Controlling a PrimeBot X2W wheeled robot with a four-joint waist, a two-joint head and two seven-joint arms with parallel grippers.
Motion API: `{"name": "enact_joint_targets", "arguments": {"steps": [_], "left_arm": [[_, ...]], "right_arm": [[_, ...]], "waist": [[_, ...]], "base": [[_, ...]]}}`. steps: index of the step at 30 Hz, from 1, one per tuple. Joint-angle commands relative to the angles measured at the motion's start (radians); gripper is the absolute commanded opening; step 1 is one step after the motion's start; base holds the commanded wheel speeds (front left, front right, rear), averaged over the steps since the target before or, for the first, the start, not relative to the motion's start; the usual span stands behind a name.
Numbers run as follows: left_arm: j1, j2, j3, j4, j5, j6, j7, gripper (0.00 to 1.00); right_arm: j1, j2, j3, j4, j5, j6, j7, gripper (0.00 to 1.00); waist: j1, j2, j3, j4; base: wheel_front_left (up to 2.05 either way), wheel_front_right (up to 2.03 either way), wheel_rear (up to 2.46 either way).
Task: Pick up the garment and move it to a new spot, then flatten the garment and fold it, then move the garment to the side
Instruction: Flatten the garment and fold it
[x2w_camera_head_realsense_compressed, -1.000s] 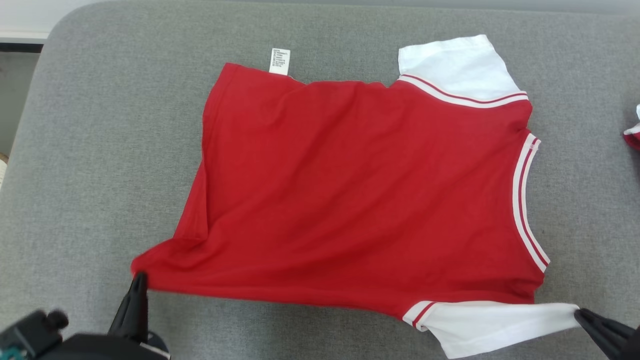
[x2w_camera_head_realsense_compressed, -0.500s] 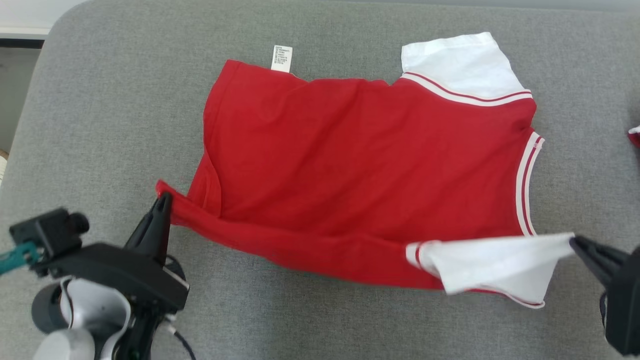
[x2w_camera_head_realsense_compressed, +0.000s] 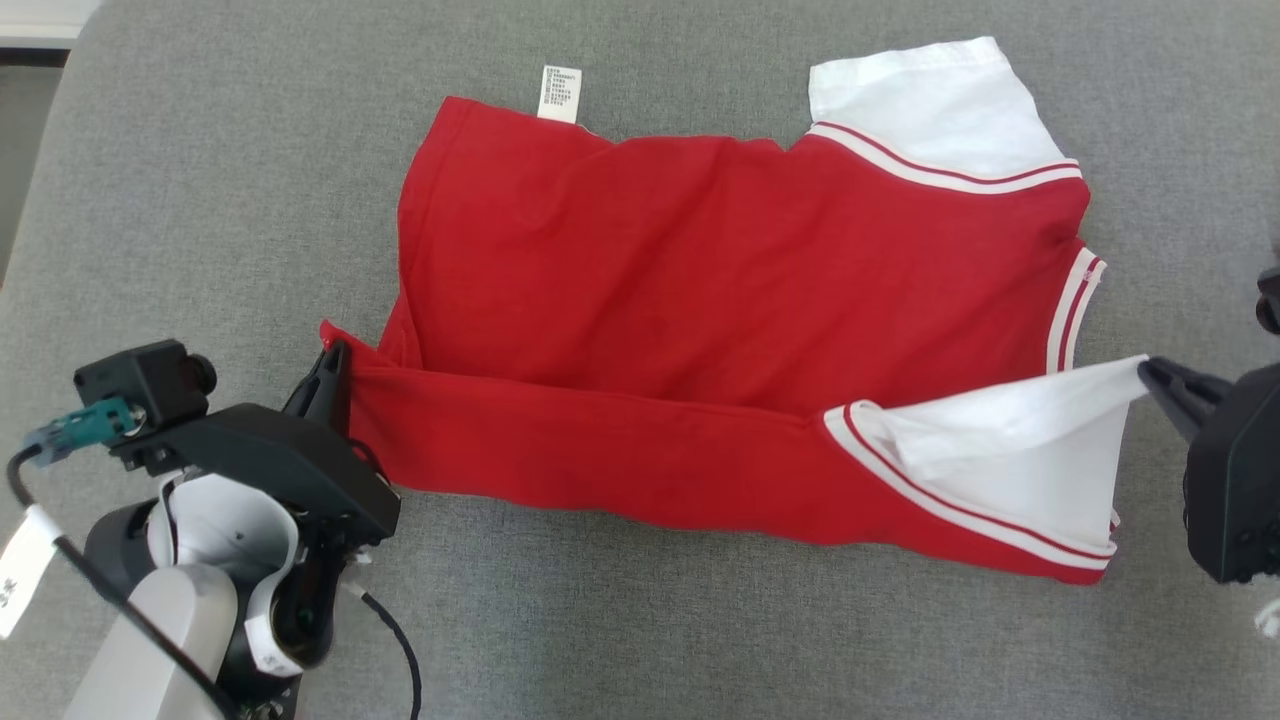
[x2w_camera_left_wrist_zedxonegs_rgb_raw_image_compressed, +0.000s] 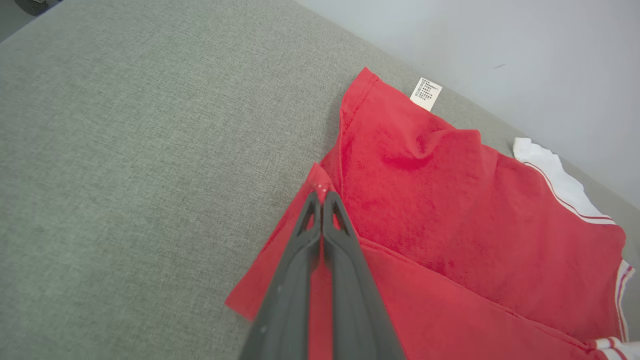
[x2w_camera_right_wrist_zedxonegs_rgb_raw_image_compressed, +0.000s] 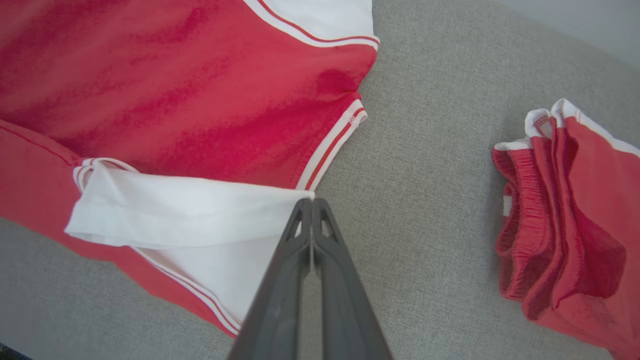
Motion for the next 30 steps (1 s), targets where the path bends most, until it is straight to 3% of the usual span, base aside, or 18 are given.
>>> {"name": "enact_joint_targets", "arguments": {"steps": [1,10,11,12,13,14,22,30], "left_arm": [[-0.02,0.001,-0.002,0.014,0.012,0.0,0.002,0.0],[-0.092,-0.015,-0.031,0.124,0.027,-0.017,0.0,0.0],[-0.1,-0.016,-0.035,0.131,0.03,-0.023,-0.006,0.22],[-0.107,-0.016,-0.035,0.139,0.032,-0.027,-0.011,0.82],[-0.113,-0.016,-0.038,0.146,0.036,-0.034,-0.018,1.0],[-0.117,-0.017,-0.043,0.153,0.038,-0.04,-0.022,1.0],[-0.108,-0.013,-0.052,0.164,0.068,-0.1,-0.166,1.0],[-0.038,0.037,-0.092,0.15,0.136,-0.135,-0.27,1.0]], "right_arm": [[-0.019,-0.012,0.002,0.013,-0.009,0.0,-0.017,0.0],[-0.094,-0.021,0.053,0.122,-0.063,0.0,-0.121,0.0],[-0.102,-0.015,0.055,0.135,-0.068,0.0,-0.131,0.0],[-0.106,-0.011,0.061,0.142,-0.073,0.0,-0.15,0.0],[-0.119,-0.004,0.061,0.149,-0.078,0.0,-0.18,0.55],[-0.125,0.009,0.055,0.164,-0.085,0.0,-0.201,1.0],[-0.114,0.064,0.036,0.205,-0.098,0.0,-0.346,1.0],[0.034,0.136,-0.046,0.127,-0.138,0.0,-0.321,1.0]], "waist": [[-0.0001,-0.0001,0.003,0.002],[-0.0001,-0.0001,0.014,0.002],[-0.0001,-0.0001,0.015,0.003],[-0.0001,-0.0001,0.016,0.003],[-0.0001,-0.0001,0.016,0.004],[-0.0001,-0.0001,0.016,0.005],[-0.0001,-0.0001,-0.016,0.014],[-0.0001,-0.0001,-0.065,0.017]], "base": [[0.0,0.0,0.0],[0.0,0.0,0.0],[0.0,0.0,0.0],[0.0,0.0,0.0],[0.0,0.0,0.0],[0.0,0.0,0.0],[0.0,0.0,0.0],[0.0,0.0,0.0]]}}
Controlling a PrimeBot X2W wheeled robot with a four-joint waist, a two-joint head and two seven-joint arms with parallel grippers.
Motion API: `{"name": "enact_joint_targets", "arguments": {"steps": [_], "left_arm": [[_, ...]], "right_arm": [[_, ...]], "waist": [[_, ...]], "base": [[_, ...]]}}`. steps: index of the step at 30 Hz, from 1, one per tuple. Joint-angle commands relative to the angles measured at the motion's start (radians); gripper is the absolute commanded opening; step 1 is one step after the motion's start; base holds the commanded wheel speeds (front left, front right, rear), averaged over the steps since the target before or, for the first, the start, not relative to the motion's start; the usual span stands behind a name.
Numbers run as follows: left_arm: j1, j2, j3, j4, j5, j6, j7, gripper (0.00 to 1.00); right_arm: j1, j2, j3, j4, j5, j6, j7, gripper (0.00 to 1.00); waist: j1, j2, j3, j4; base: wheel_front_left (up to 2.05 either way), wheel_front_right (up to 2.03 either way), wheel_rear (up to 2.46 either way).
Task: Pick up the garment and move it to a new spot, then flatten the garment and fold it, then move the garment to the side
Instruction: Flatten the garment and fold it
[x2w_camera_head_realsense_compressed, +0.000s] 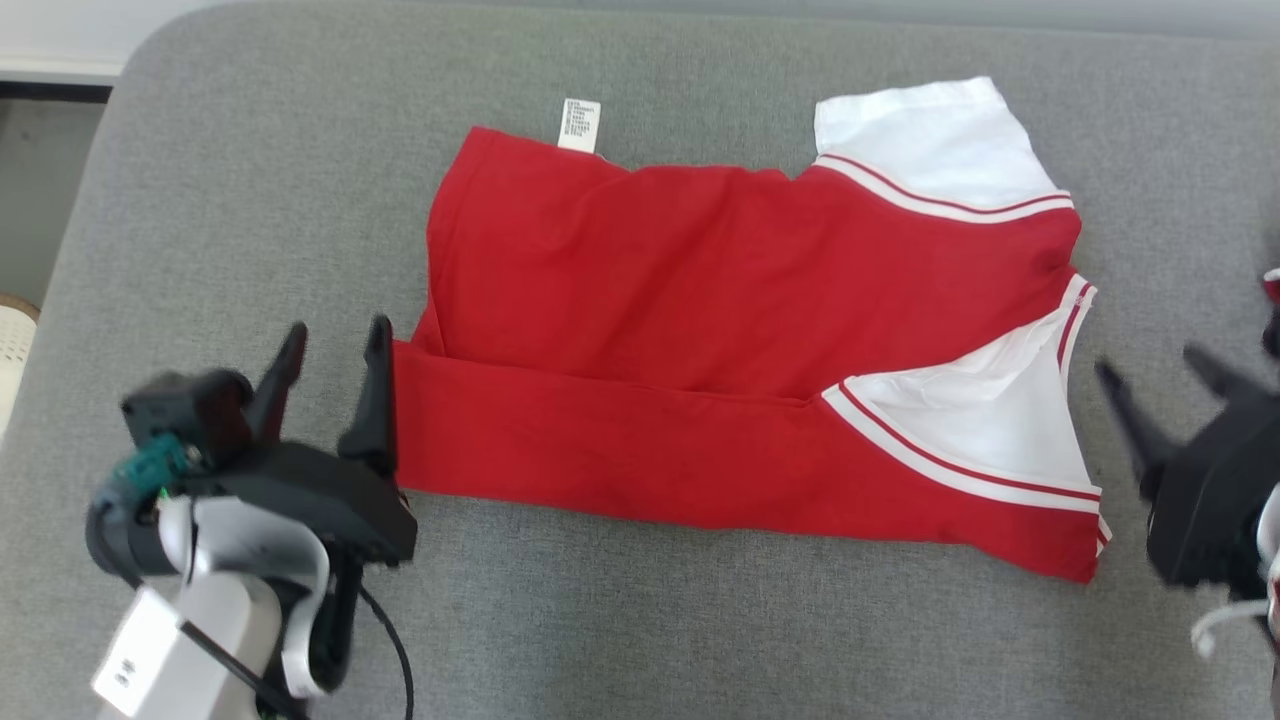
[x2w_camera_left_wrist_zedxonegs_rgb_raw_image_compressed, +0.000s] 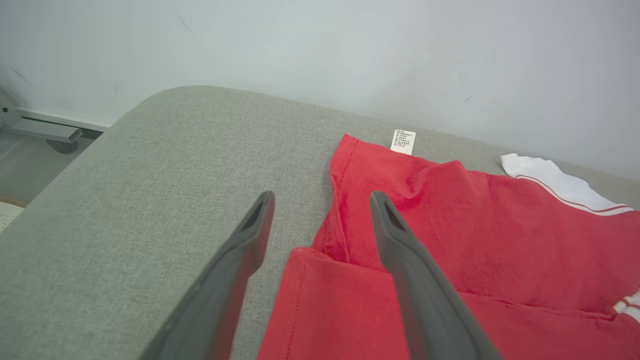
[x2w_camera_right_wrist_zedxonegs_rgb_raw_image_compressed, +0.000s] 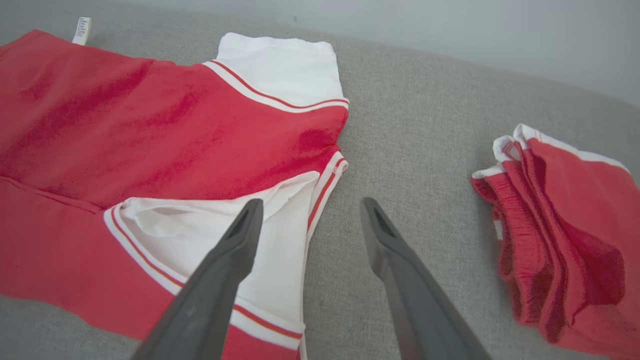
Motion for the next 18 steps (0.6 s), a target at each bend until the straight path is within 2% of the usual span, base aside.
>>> {"name": "enact_joint_targets", "arguments": {"steps": [1,10,18], "left_arm": [[0.026,0.012,-0.011,0.001,0.015,-0.002,-0.012,1.0],[0.126,0.027,-0.076,0.054,0.046,0.002,-0.011,1.0],[0.106,0.026,-0.117,0.164,0.058,-0.028,-0.004,1.0]], "right_arm": [[0.046,0.015,-0.013,-0.017,-0.011,0.0,0.015,1.0],[0.278,0.099,-0.073,-0.119,-0.023,0.0,0.074,1.0],[0.361,0.122,-0.092,-0.096,-0.015,0.0,0.045,1.0]], "waist": [[0.0,-0.0001,-0.027,0.004],[0.0,-0.0001,-0.102,0.008],[0.0,-0.0001,-0.124,0.01]], "base": [[0.0,0.0,0.0],[0.0,0.0,0.0],[0.0,0.0,0.0]]}}
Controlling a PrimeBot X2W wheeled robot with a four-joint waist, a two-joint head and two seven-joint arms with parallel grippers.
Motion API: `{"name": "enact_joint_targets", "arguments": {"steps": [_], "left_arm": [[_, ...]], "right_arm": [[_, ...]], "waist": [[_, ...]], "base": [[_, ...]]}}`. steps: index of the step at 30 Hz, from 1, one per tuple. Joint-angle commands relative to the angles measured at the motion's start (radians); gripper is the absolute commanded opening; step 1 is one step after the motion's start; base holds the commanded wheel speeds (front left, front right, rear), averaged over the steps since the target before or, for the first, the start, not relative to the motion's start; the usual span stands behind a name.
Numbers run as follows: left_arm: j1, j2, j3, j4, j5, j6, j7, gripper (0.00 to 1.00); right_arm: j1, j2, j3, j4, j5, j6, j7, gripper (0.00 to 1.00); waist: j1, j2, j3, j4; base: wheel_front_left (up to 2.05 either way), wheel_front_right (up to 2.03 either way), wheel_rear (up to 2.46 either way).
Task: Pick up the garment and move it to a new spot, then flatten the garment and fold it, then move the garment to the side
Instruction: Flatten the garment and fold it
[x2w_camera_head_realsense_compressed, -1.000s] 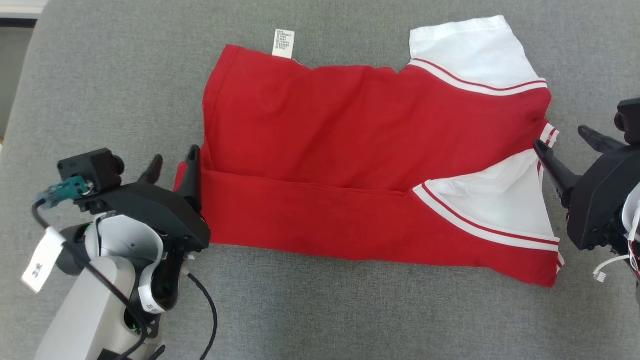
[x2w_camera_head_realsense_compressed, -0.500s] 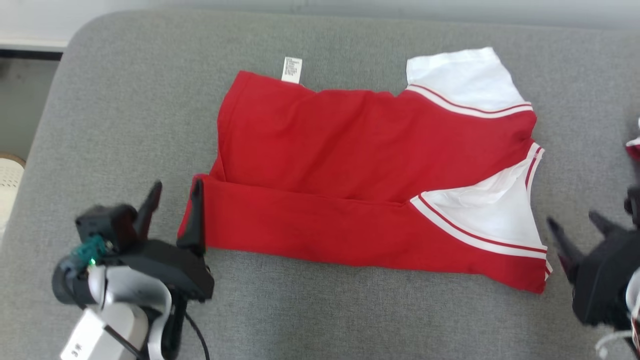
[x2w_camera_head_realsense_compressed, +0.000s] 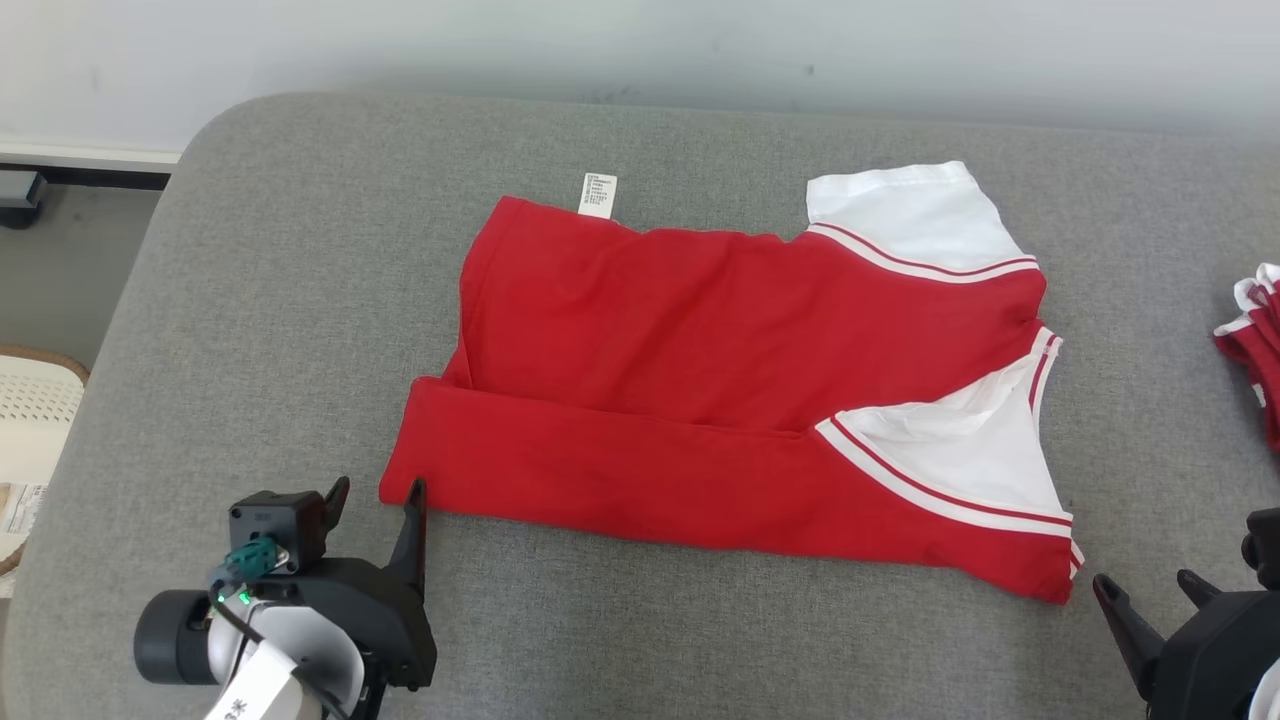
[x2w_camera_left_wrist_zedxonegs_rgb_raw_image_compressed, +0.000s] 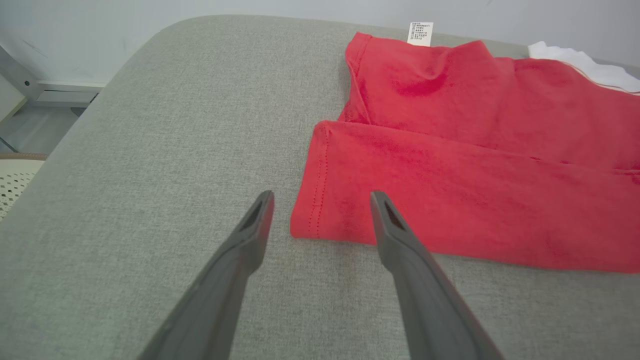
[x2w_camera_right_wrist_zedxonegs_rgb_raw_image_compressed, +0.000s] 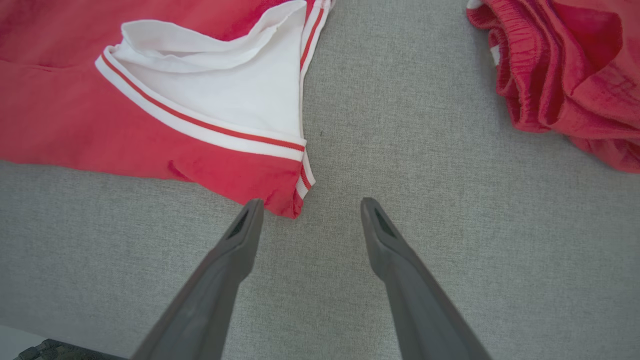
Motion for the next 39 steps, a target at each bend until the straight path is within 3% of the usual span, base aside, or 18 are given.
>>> {"name": "enact_joint_targets", "arguments": {"steps": [1,12,30,39], "left_arm": [[-0.018,-0.005,-0.002,0.018,0.005,-0.003,-0.007,1.0],[-0.078,-0.045,-0.05,0.185,0.012,-0.034,0.009,1.0],[-0.201,-0.105,-0.066,0.43,-0.017,-0.077,0.018,1.0],[-0.239,-0.135,-0.08,0.539,-0.024,-0.091,0.006,1.0]], "right_arm": [[0.003,0.002,-0.011,0.013,0.019,0.0,-0.012,1.0],[-0.05,0.001,0.002,0.179,0.056,0.0,-0.08,1.0],[-0.102,0.001,0.023,0.336,0.053,0.0,-0.148,1.0],[-0.167,0.002,-0.007,0.469,0.062,0.0,-0.201,0.81]], "waist": [[0.0002,0.0001,-0.001,0.0],[0.0002,0.0001,-0.03,0.001],[0.0002,0.0001,-0.053,0.011],[0.0002,0.0001,-0.061,0.003]], "base": [[0.0,0.0,0.0],[0.0,0.0,0.0],[0.0,0.0,0.0],[0.0,0.0,0.0]]}}
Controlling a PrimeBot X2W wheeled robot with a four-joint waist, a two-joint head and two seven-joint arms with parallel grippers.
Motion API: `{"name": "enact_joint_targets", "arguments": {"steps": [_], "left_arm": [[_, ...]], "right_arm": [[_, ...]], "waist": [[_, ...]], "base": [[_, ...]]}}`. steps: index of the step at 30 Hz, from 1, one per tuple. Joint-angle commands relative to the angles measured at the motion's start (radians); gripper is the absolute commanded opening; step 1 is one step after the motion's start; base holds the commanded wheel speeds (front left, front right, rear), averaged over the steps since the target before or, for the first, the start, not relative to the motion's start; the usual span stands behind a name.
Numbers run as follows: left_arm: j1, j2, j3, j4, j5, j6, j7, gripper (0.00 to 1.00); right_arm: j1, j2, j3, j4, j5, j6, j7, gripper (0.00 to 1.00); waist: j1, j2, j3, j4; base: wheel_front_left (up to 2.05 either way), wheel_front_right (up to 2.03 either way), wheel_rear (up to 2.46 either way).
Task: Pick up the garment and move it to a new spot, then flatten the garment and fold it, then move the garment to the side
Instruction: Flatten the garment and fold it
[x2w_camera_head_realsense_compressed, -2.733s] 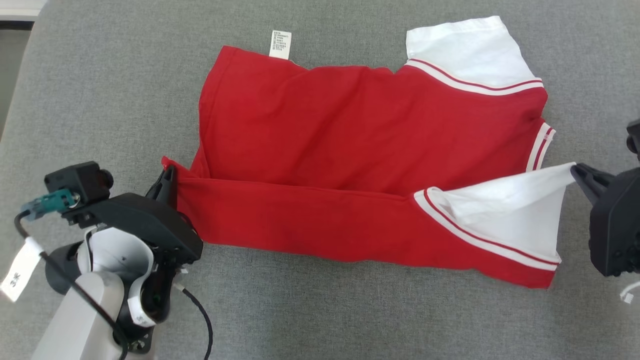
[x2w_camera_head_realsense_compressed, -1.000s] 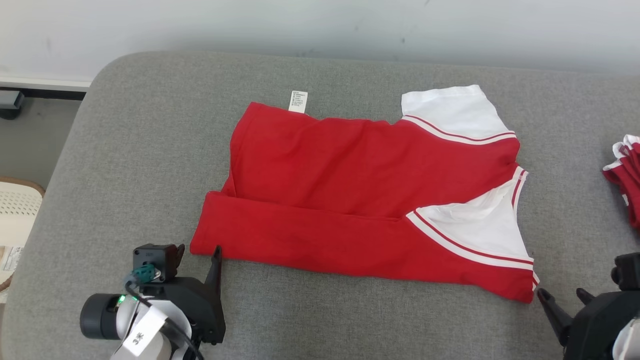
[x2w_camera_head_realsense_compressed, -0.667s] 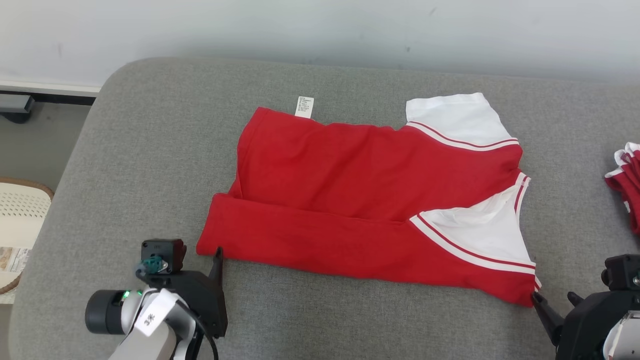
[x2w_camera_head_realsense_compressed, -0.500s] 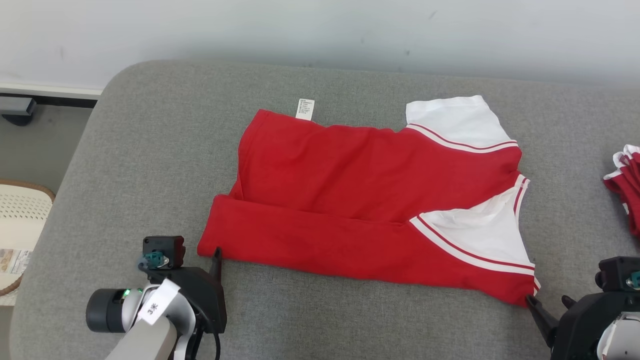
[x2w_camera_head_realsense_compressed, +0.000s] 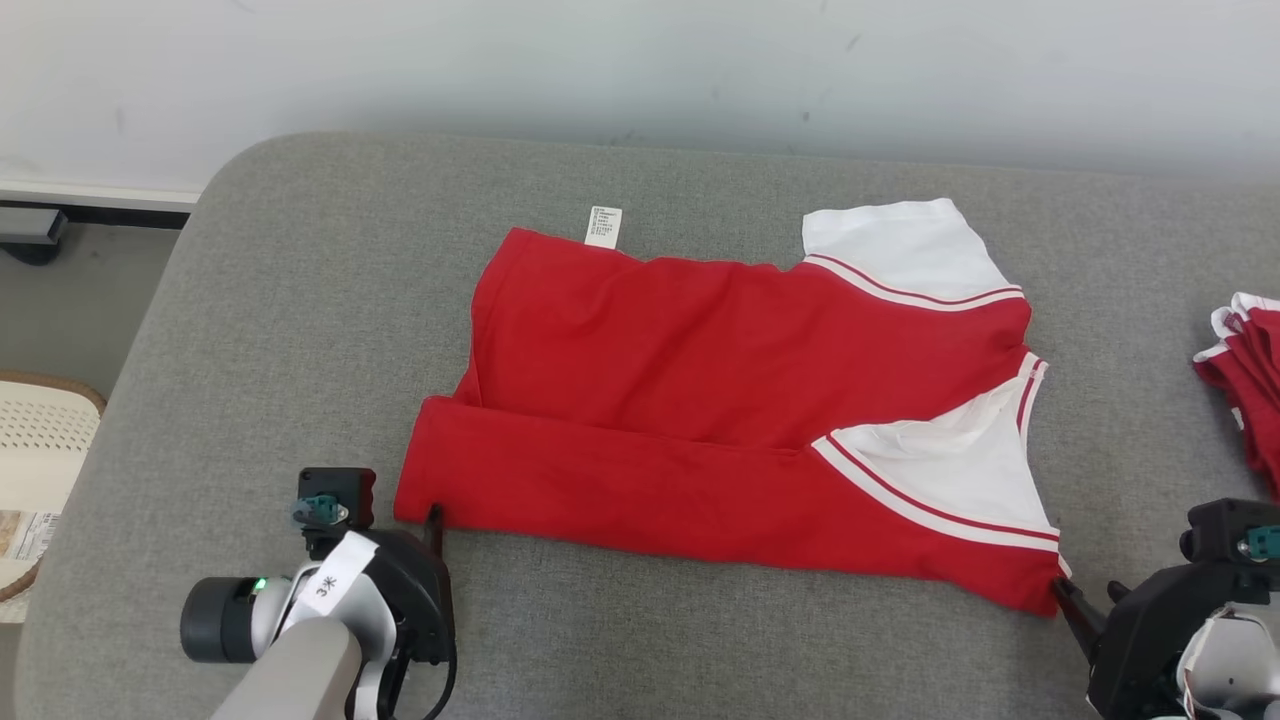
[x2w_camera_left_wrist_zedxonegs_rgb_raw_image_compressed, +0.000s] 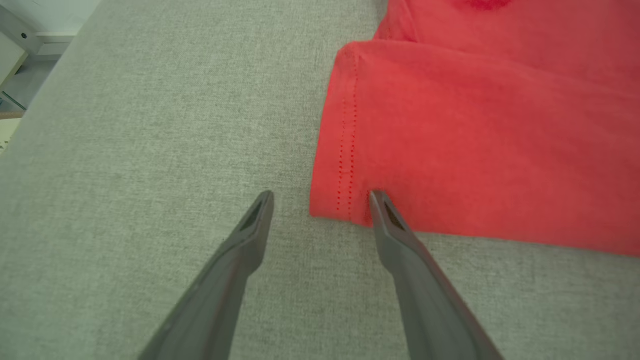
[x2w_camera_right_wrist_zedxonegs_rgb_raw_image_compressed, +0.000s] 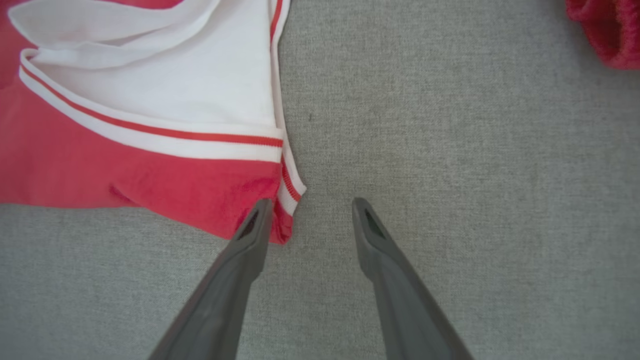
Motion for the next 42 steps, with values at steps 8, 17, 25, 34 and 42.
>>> {"name": "enact_joint_targets", "arguments": {"steps": [8,17,25,34,42], "left_arm": [[-0.038,-0.019,-0.011,0.077,-0.016,-0.01,-0.023,1.0],[-0.058,-0.031,-0.01,0.136,-0.025,-0.026,-0.048,1.0],[-0.077,-0.051,-0.007,0.172,-0.066,-0.091,-0.066,0.0],[-0.088,-0.068,-0.001,0.194,-0.082,-0.096,-0.074,0.0],[-0.046,-0.061,0.005,0.152,-0.109,-0.104,-0.089,0.0]], "right_arm": [[-0.046,-0.001,0.028,0.097,0.01,0.0,-0.036,0.7],[-0.054,-0.001,0.069,0.117,0.032,0.0,-0.037,0.67],[-0.058,0.0,0.097,0.113,0.049,0.0,-0.032,0.0],[-0.053,-0.001,0.091,0.089,0.058,0.0,-0.028,0.0],[0.008,-0.001,0.072,-0.034,0.064,0.0,0.038,0.0]], "waist": [[0.0,-0.0001,0.0,0.003],[0.0,-0.0001,0.007,0.006],[0.0,-0.0001,0.015,0.004],[0.0,-0.0001,0.022,0.004],[0.0,-0.0001,0.025,0.016]], "base": [[0.0,0.0,0.0],[0.0,0.0,0.0],[0.0,0.0,0.0],[0.0,0.0,0.0],[0.0,0.0,0.0]]}}
